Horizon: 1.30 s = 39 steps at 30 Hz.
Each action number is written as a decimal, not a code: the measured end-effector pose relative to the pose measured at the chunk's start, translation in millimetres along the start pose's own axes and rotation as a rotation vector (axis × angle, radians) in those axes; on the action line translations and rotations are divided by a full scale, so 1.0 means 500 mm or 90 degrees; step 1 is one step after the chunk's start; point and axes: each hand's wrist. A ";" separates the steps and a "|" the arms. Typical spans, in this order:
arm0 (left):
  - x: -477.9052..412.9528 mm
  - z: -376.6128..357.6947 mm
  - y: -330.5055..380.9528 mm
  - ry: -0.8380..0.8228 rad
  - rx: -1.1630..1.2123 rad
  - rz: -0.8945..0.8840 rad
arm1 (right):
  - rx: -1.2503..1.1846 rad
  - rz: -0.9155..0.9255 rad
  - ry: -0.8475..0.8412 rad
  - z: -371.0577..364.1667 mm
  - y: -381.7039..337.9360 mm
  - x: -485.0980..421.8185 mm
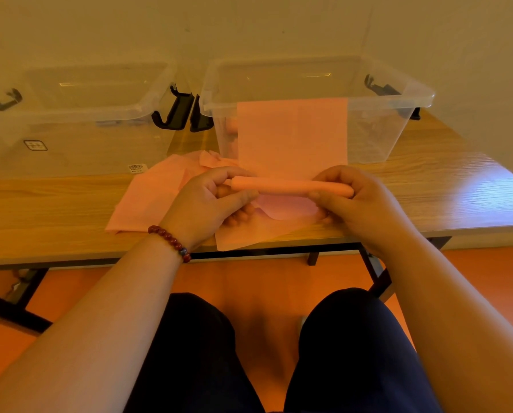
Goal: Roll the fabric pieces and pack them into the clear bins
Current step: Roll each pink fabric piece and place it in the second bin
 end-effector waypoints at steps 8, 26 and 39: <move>-0.001 -0.003 0.001 0.034 -0.020 0.000 | -0.053 -0.003 -0.019 0.001 -0.003 0.003; -0.001 0.001 -0.005 0.007 0.004 -0.018 | -0.074 -0.008 -0.002 -0.003 -0.005 0.002; -0.001 -0.001 -0.002 0.014 0.011 -0.023 | -0.075 -0.011 -0.004 -0.002 -0.004 0.002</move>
Point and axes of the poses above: each hand's wrist, its own x-axis away from the middle knuckle, its own z-axis out of the back of the hand, y = z × x, and after that the axes turned 4 degrees about y, right-handed
